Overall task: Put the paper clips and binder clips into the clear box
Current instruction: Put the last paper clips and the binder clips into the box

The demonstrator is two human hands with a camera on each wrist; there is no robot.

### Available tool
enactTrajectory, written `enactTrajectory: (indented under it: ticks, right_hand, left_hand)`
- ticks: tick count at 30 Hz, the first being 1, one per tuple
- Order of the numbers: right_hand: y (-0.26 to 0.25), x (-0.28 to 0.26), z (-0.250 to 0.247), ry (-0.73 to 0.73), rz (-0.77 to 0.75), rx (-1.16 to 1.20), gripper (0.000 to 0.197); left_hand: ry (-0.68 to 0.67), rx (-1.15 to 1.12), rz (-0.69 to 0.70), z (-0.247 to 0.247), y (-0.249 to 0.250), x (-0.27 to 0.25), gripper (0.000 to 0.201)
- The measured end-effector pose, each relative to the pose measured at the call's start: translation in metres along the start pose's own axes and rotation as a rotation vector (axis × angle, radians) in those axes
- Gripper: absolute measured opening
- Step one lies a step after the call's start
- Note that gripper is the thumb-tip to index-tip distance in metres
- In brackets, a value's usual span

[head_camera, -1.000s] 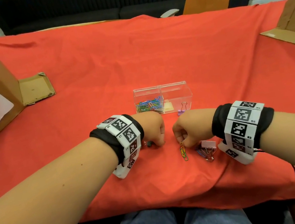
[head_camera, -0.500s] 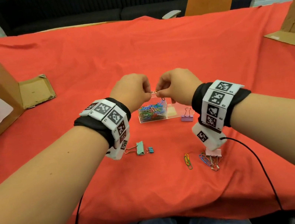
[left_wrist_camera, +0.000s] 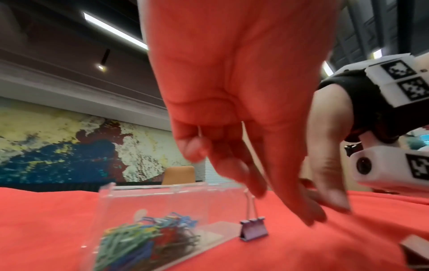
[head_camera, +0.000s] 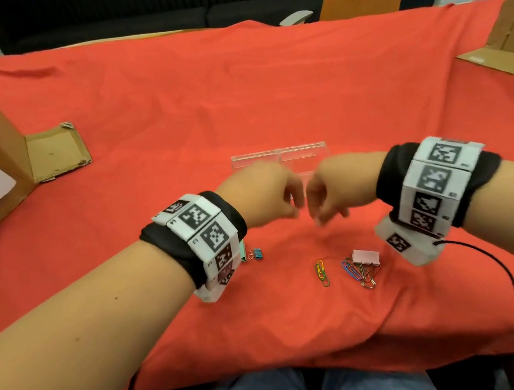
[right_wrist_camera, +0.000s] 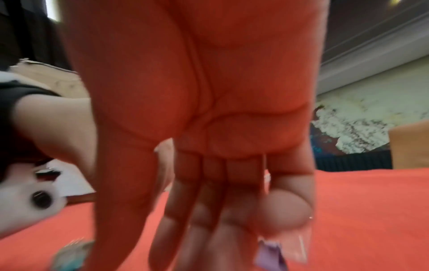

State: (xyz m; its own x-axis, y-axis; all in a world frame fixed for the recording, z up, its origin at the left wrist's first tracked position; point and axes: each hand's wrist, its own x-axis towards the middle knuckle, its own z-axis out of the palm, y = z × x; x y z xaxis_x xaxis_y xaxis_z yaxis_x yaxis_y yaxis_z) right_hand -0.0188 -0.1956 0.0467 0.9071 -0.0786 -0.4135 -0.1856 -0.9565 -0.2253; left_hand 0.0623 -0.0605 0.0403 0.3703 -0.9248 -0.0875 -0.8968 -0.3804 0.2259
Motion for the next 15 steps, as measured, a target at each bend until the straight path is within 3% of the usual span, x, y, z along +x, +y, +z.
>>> enactTrajectory:
  ticks: [2,5,9,15]
  right_hand:
    - [0.003,-0.012,0.017,-0.156,0.022,-0.055,0.017]
    - [0.010,-0.026,0.032,-0.233,0.035,-0.145,0.034]
    - [0.018,-0.033,0.038,-0.258,0.042,-0.169,0.039]
    - [0.031,-0.030,0.037,-0.241,0.044,0.030,0.022]
  left_hand:
    - [-0.203,0.048,0.122,0.008,0.014,-0.006,0.028]
    - [-0.382,0.082,0.217,0.021,0.028,-0.008,0.038]
    - [-0.423,0.078,0.190,0.030,0.035,-0.007,0.038]
    - [-0.419,0.071,0.156,0.036,0.030,-0.006,0.018]
